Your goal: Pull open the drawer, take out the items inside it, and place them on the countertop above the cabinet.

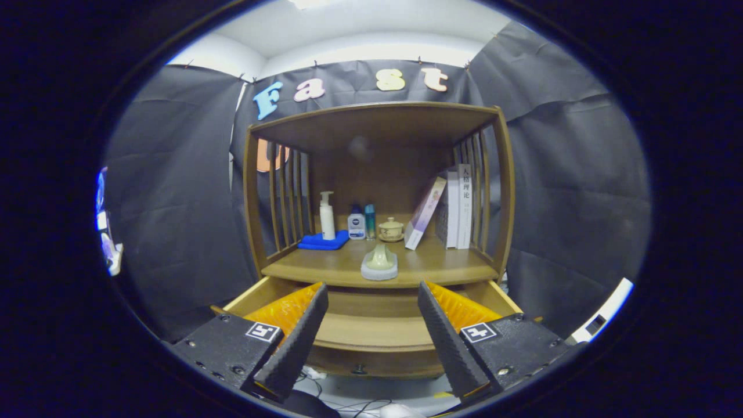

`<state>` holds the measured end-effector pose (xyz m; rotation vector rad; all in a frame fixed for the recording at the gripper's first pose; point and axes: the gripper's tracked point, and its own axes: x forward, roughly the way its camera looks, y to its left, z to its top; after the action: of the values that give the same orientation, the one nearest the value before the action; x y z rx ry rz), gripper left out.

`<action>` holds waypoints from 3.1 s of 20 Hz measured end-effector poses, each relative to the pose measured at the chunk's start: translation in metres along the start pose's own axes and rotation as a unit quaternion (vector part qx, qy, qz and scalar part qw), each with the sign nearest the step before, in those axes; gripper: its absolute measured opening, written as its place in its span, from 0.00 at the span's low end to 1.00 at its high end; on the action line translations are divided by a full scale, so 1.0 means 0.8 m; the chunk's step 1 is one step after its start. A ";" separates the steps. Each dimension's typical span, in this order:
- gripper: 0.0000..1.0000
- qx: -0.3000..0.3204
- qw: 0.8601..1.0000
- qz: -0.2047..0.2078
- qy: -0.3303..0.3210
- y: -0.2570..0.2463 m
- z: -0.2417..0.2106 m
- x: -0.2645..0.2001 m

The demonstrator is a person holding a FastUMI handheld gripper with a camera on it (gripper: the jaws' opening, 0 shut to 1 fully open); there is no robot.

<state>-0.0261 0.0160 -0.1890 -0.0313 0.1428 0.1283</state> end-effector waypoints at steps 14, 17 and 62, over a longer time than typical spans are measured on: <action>0.98 -0.013 0.998 -0.027 0.058 0.012 -0.192 0.014; 0.98 -0.001 0.997 -0.042 0.070 0.004 -0.202 0.020; 0.98 0.016 0.997 -0.072 0.029 -0.014 -0.107 0.218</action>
<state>0.1345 0.0237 -0.2986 -0.0124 0.1998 -0.0189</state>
